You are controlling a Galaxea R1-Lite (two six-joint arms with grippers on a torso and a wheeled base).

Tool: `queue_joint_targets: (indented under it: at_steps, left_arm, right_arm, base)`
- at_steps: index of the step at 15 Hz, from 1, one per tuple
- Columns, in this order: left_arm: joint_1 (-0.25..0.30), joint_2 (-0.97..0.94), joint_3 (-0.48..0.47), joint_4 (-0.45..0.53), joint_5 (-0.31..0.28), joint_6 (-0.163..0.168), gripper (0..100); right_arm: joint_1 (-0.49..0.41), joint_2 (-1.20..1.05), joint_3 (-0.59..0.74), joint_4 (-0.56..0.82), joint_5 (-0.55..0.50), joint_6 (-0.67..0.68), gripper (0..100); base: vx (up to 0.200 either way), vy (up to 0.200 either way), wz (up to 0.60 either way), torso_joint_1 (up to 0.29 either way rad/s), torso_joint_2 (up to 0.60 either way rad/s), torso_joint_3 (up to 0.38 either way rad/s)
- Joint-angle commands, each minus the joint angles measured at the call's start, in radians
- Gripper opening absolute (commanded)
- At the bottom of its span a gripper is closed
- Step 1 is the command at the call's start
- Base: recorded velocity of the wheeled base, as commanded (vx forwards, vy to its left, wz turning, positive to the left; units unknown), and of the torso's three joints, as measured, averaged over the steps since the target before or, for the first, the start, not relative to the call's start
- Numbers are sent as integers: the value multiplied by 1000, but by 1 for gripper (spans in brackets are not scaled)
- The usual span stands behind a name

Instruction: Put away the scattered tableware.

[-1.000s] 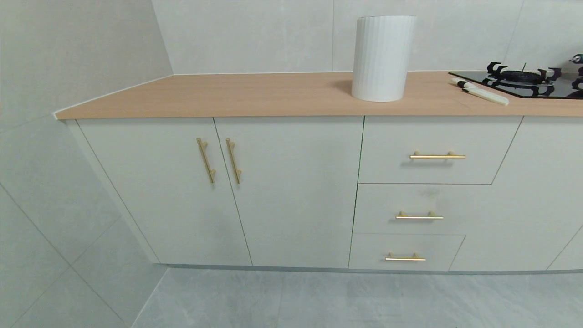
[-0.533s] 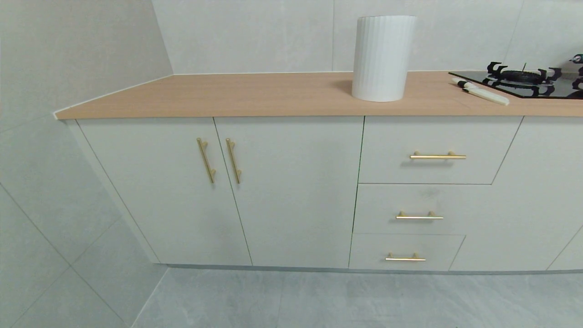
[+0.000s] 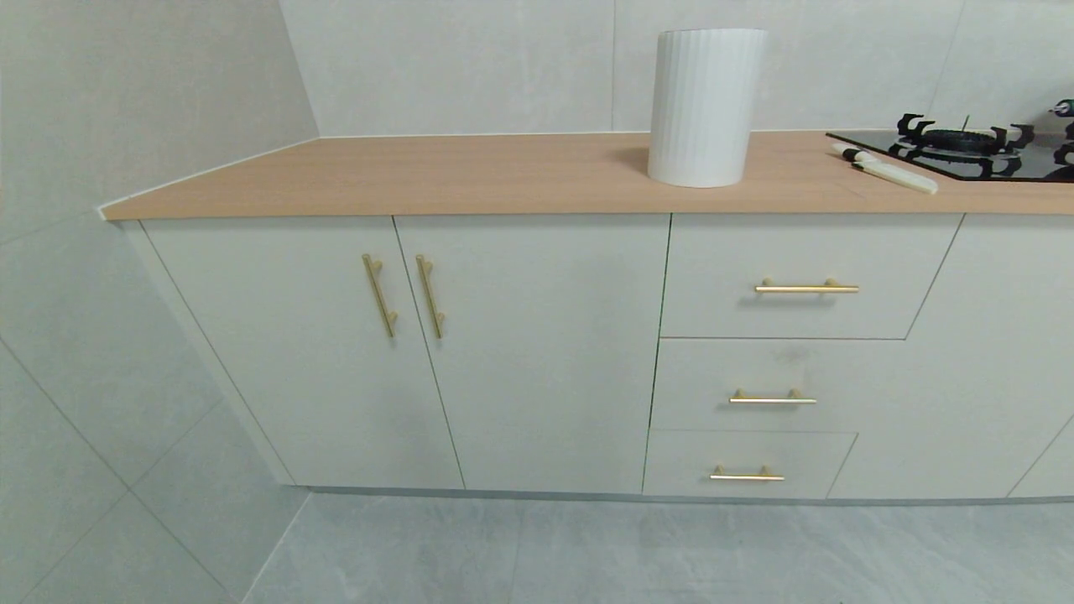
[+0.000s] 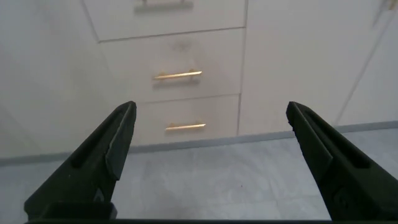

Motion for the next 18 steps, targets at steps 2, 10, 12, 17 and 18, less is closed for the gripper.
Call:
queue_joint_targets:
  at_steps: [2,10,12,17,18]
  left_arm:
    - [1,0,0,-1,0,1,100]
    - [1,0,0,0,0,0,100]
    - [-1,0,0,0,2,0,100]
    - [-1,0,0,-1,2,-2,100]
    - [-1,0,0,0,0,-2,100]
  right_arm:
    - [0,4,0,9,47,-27,100]
    - [0,2,0,9,45,-21,100]
    - [0,2,0,9,48,-21,100]
    - [0,2,0,9,47,-21,100]
    - [0,2,1,9,47,-20,100]
  base:
    - [0,0,0,0,0,0]
    - [75,0,0,1,0,1]
    - [200,0,0,5,2,2]
    - [200,0,0,0,3,1]
    - [200,0,0,7,2,2]
